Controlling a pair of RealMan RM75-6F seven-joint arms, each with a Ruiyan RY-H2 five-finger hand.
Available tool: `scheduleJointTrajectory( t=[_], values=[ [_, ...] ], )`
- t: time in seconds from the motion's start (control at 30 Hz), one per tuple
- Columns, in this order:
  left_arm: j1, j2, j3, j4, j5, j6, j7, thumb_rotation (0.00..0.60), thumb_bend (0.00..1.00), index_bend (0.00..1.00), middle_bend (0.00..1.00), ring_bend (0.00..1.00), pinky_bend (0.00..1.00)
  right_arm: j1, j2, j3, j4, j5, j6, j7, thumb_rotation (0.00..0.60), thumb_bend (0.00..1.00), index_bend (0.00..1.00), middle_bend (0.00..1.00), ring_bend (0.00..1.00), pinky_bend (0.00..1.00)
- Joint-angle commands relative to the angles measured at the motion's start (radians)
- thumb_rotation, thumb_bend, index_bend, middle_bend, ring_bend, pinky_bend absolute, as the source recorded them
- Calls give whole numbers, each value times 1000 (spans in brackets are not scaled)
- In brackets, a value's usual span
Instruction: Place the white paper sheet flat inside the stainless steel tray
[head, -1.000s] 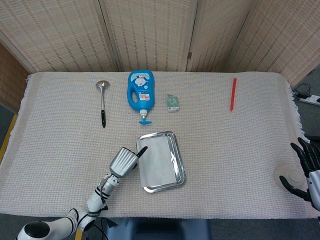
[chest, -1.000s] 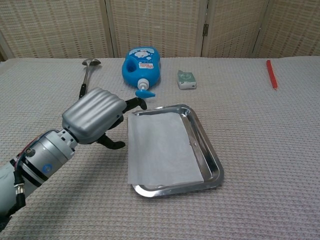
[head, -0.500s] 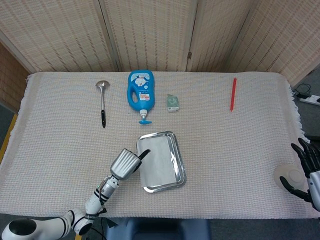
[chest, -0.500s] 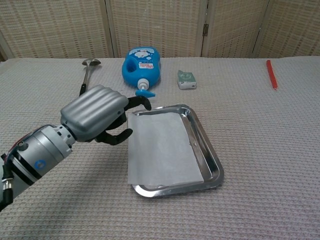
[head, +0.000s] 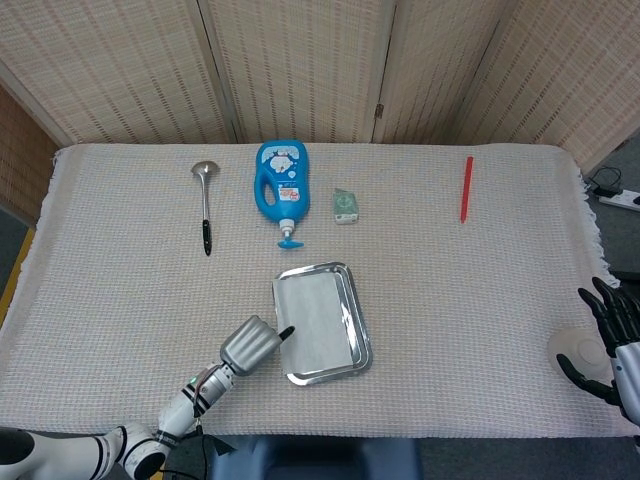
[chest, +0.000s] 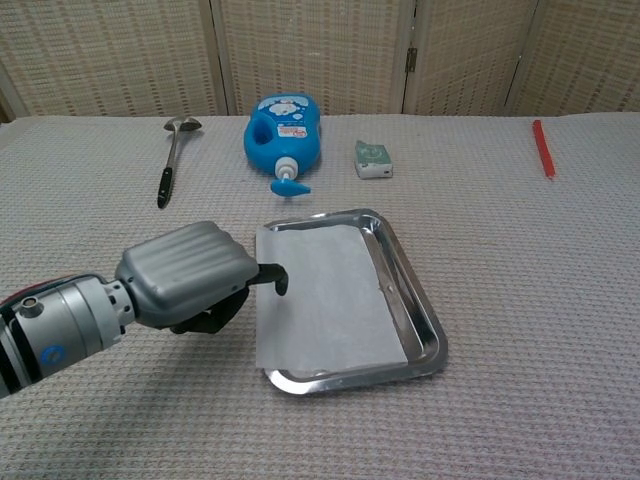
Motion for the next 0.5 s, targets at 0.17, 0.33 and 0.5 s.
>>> scheduleJointTrajectory(
  t=[0.17, 0.33, 0.5],
  values=[
    [0, -17, -3, 29, -1, -2, -2, 600, 975, 319, 1000, 993, 1000, -1, 2, 3, 1, 4, 2, 5, 600, 325, 0, 0, 0, 0],
    [-3, -33, 0, 55, -2, -17, -3, 600, 976, 320, 1000, 995, 1000, -1, 1, 2, 0, 1, 5, 1, 600, 325, 0, 0, 0, 0],
    [-5, -42, -3, 73, -16, -36, -14, 600, 977, 322, 1000, 995, 1000, -2, 0, 3, -1, 1, 5, -3, 600, 325, 0, 0, 0, 0]
  ],
)
